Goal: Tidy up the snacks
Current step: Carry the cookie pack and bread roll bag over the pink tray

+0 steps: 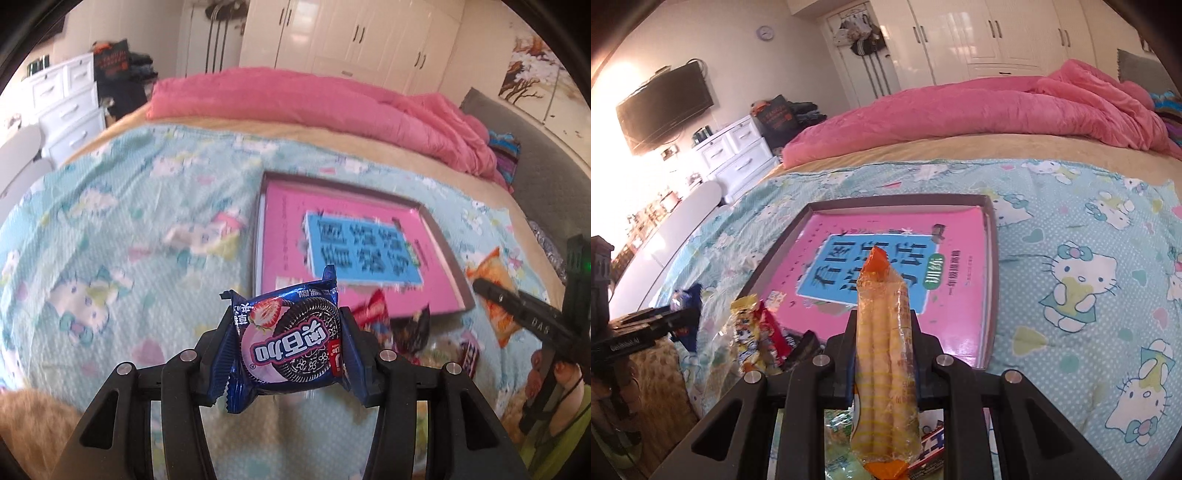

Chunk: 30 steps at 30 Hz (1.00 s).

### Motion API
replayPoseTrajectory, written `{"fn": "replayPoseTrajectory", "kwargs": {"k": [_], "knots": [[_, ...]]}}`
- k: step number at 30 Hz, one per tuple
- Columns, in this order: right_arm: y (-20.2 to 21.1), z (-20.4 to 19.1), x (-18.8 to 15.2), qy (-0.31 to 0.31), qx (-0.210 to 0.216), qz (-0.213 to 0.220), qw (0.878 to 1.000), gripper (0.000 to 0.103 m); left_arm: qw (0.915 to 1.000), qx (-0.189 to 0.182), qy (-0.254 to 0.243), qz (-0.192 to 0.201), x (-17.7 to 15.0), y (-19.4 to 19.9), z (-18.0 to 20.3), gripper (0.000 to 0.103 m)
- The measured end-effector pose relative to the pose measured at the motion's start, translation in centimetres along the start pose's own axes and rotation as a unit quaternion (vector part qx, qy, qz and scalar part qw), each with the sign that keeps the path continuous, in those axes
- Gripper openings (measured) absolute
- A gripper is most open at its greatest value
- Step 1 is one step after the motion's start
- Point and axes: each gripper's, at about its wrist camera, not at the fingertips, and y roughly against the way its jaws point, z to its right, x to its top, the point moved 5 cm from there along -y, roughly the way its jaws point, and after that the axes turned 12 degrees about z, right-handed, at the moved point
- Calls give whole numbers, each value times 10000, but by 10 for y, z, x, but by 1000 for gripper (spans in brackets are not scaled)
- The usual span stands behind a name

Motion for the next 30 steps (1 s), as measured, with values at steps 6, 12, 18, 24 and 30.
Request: {"fn": "replayPoseTrajectory", "kwargs": {"k": [6,12,18,24,30], "knots": [[-5,9,6,-147,-121,97,9998,22,9999,43,-25,138,16,-19,2,54],[-13,9,10,-91,-186,140,9997,22,9998,-6,124,181,30,-39,-2,54],[-25,4,12,-23,-215,139,9997,22,9997,-123,83,187,38,-60,3,54],[-40,12,15,-157,-332,126,9992,22,9998,-205,13,83,39,-84,9,54],[-54,20,15,-167,-516,100,9985,22,9993,-281,-252,-1,32,-101,19,54]]}}
